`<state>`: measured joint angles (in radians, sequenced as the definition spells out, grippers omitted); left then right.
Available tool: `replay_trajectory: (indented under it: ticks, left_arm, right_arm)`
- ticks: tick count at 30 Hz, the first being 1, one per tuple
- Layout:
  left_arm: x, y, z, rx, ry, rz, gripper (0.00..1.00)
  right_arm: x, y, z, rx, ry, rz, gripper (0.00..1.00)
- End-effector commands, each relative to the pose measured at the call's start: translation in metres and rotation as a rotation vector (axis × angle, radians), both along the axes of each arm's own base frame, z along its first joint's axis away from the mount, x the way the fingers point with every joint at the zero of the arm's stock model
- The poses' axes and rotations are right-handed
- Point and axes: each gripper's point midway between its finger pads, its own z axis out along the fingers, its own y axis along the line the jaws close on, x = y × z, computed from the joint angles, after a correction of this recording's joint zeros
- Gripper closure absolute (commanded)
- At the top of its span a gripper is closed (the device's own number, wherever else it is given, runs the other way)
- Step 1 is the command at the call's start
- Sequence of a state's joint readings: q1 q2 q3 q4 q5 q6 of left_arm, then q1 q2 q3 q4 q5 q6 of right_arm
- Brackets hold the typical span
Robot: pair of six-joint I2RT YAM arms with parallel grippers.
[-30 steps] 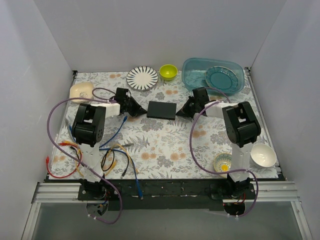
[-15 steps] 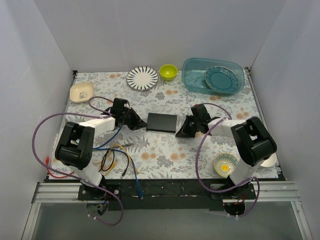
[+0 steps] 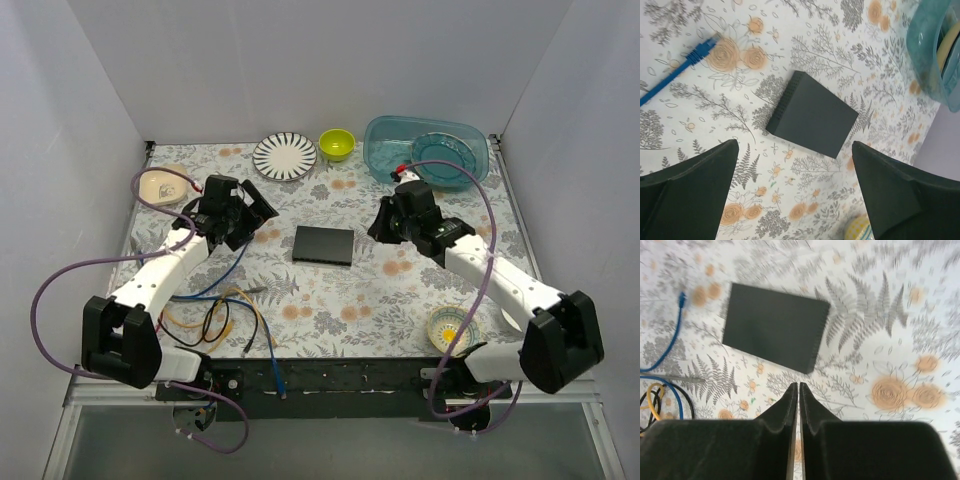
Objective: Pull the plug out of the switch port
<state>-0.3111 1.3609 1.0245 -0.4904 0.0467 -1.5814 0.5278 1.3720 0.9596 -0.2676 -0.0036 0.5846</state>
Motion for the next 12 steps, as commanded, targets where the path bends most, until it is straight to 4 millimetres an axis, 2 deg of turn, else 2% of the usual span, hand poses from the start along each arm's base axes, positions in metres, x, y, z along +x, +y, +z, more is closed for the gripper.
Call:
replay_trajectory:
  ticks: [1, 6, 9, 10, 12]
  left_arm:
    - [-0.018, 0.022, -0.016, 0.091, 0.066, 0.056, 0.02]
    - [-0.02, 0.015, -0.014, 0.052, 0.048, 0.033, 0.02]
    - [-0.018, 0.016, -0.017, 0.067, 0.047, 0.019, 0.02]
    - [-0.018, 0.016, -0.019, 0.069, 0.05, 0.018, 0.02]
    - [-0.02, 0.01, -0.022, 0.047, 0.068, -0.008, 0.02]
  right_arm:
    - [-0.004, -0.008, 0.04, -0.16, -0.197, 0.092, 0.87]
    - [-0.028, 0.006, 0.041, -0.214, -0.237, 0.201, 0.85]
    - [-0.038, 0.009, 0.046, -0.268, -0.292, 0.248, 0.84]
    - [-0.041, 0.007, 0.042, -0.293, -0.303, 0.262, 0.83]
    - [-0.045, 0.005, 0.047, -0.296, -0.336, 0.264, 0.82]
